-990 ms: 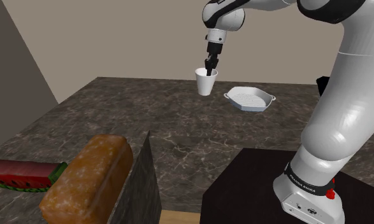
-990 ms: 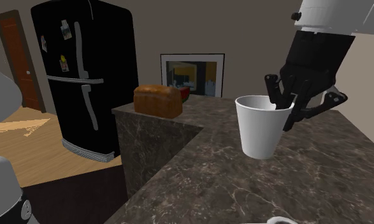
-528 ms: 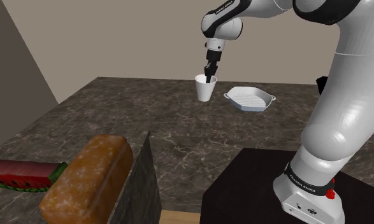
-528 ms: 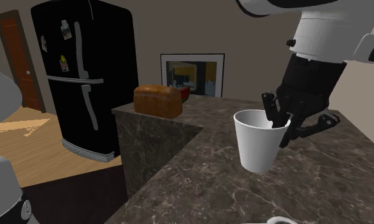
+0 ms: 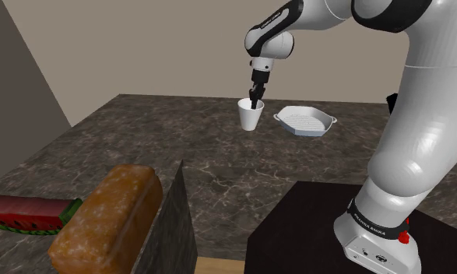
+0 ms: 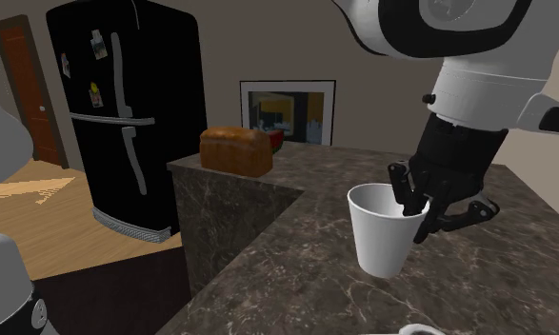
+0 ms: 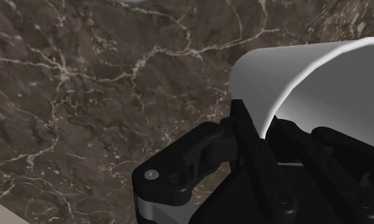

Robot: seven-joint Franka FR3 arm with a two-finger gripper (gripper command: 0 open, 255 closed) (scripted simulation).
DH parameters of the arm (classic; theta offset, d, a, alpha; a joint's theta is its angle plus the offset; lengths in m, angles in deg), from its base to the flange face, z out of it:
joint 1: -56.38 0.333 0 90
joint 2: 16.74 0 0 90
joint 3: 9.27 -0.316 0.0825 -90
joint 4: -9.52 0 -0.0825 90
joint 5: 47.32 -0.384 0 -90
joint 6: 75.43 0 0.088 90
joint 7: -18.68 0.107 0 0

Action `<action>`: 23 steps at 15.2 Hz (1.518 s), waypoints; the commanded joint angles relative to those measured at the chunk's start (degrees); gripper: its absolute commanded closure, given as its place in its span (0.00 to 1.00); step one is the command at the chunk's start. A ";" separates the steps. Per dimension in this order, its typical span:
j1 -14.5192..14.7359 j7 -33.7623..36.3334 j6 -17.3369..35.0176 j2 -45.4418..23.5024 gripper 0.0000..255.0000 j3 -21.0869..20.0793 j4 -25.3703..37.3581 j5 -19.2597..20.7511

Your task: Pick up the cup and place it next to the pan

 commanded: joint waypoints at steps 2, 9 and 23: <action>0.01 -0.01 0.10 0.00 1.00 -0.01 -0.05 -0.02; 0.01 -0.01 0.10 -0.01 0.00 -0.01 -0.04 -0.02; -0.57 0.62 -6.61 1.98 0.00 0.58 4.67 0.95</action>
